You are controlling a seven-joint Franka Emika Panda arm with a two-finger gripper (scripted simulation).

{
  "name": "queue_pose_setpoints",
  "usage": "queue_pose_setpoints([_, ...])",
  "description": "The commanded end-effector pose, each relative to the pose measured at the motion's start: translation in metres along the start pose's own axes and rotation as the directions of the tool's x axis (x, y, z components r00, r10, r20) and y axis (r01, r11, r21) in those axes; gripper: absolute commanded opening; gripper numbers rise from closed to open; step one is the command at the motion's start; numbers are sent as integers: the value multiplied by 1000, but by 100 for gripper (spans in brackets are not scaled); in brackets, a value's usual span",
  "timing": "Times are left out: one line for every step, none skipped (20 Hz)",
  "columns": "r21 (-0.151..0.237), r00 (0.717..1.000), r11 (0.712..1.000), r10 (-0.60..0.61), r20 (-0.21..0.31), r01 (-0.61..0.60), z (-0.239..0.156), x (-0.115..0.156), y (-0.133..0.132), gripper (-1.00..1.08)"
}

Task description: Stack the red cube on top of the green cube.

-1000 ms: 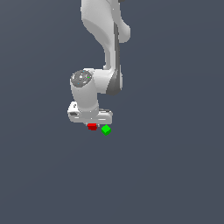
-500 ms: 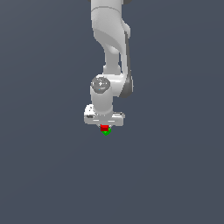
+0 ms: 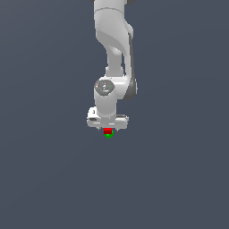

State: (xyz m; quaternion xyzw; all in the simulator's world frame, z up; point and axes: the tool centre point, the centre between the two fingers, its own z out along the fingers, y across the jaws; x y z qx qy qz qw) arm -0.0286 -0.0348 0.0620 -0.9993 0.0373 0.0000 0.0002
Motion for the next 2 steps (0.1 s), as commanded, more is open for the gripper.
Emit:
queue_pose_setpoints([0, 1000, 1000, 0, 0, 0, 0, 0, 0, 100])
queue_pose_setpoints([0, 1000, 1000, 0, 0, 0, 0, 0, 0, 100])
